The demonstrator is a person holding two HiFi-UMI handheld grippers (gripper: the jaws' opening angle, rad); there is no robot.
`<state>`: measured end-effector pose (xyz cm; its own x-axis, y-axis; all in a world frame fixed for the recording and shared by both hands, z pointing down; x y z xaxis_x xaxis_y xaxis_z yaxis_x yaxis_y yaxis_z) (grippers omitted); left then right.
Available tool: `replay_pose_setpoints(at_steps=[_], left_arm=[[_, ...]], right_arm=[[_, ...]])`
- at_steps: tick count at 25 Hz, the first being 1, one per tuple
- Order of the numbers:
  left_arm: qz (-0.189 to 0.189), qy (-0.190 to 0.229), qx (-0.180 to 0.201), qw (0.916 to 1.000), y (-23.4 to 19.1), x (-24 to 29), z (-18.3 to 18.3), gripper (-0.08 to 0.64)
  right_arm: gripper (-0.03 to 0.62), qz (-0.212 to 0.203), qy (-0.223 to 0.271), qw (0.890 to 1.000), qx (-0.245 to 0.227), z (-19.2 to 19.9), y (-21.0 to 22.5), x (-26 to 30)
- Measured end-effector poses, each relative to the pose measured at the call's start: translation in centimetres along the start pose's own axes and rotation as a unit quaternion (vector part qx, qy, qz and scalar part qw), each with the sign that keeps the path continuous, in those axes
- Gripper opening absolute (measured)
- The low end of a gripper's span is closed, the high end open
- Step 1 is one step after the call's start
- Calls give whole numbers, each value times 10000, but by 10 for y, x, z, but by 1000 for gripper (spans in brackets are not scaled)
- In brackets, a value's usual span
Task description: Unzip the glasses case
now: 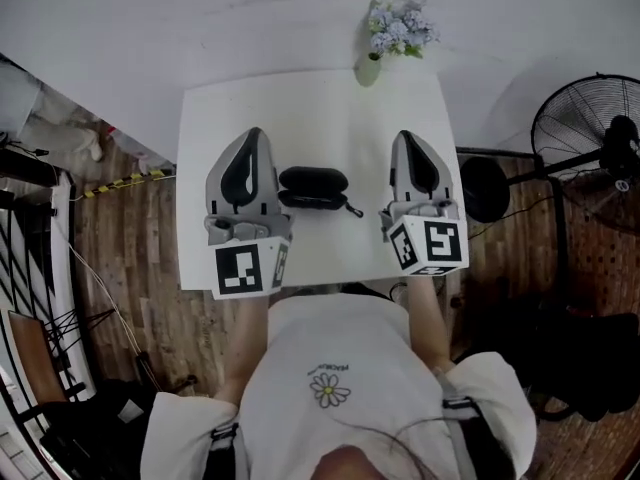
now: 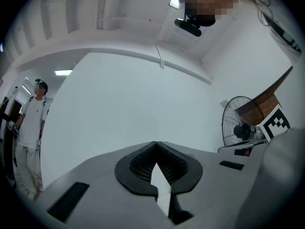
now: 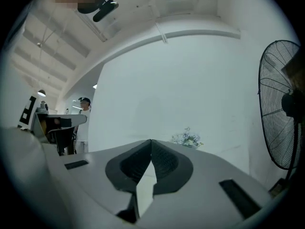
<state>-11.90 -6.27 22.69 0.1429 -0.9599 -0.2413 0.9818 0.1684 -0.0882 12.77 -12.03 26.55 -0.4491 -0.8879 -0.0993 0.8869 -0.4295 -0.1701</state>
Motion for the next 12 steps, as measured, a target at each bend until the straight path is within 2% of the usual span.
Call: replay_pose_setpoints(at_steps=[4,8,12], left_arm=[[-2,-72,53,10000,0,-3,5,14],[-14,-144,53,9999,0,-8,9,12],[-28,-174,106,9998,0,-11,10,12]], right_arm=[[8,168,-71,9997,-165,4,-3,-12],[8,129,-142,9989,-435,4,-7,-21],[8,96,-156,9986,-499,4,-10,-23]])
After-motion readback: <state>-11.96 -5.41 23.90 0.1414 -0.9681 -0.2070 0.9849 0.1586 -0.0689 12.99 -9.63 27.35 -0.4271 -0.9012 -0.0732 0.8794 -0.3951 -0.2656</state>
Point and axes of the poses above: the fingertips, and each gripper's own axes: x forward along the fingers, y to its right, z out of its underside, the point moved 9 cm from there along -x, backward along the fingers, and after that the axes turned 11 degrees about -x, right-handed, at the moved point
